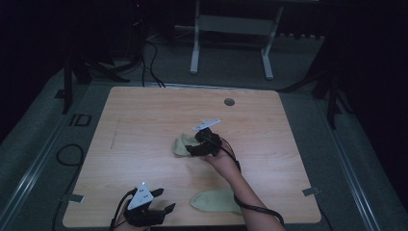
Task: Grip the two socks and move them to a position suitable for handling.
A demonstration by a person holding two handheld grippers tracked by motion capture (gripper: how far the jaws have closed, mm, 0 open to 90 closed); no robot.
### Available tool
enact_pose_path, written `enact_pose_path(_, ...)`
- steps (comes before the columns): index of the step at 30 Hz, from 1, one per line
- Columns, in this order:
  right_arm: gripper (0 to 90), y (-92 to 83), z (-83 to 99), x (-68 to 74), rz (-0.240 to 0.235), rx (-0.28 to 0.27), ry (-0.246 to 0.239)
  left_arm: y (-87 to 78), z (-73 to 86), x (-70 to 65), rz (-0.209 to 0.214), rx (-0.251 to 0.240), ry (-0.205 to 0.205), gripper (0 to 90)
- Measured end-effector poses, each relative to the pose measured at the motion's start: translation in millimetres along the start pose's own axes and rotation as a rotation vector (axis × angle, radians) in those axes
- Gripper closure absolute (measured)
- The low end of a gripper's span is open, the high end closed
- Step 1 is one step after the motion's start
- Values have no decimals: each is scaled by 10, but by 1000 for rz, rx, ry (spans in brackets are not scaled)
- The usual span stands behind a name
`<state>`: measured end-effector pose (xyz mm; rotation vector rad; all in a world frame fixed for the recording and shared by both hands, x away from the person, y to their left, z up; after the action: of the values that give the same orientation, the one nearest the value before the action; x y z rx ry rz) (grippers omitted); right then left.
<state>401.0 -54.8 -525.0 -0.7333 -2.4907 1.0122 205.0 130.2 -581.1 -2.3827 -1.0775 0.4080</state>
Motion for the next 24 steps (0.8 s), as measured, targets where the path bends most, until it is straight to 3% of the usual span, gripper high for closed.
enact_pose_path(4, 408, 161, -97, 0, 7, 8, 14, -20, -10, 14, 8, -10, -9, 144)
enact_pose_path(7, 399, 297, -125, -12, 24, 37, 14, -27, -5, 41, -25, -23, -11, 87)
enact_pose_path(9, 393, 386, -140, -38, 8, 42, 52, -38, -9, 63, -46, -33, -16, 73)
enact_pose_path(13, 391, 510, -160, -98, 76, 63, 66, -55, -8, 81, -80, -39, -15, 72)
enact_pose_path(18, 360, 667, -120, -149, 97, 91, 92, -56, -3, 104, -73, -41, -32, 73)
enact_pose_path(21, 346, 725, -91, -113, 112, 97, 67, -57, 2, 114, -67, -43, -44, 73)
enact_pose_path(24, 367, 754, -49, -29, 157, 109, -7, -59, 1, 120, -69, -49, -49, 73)
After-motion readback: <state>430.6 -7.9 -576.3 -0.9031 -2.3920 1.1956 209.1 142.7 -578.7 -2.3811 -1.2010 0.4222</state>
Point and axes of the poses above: each handheld gripper's, and its own axes: y roughly forward along the jaws, z roughly out of its underside, x roughly to its left, the point moved 3 cm from there along y, roughly forward along the jaws, and after that the axes turned 7 degrees about -z, right-handed, at the moved point
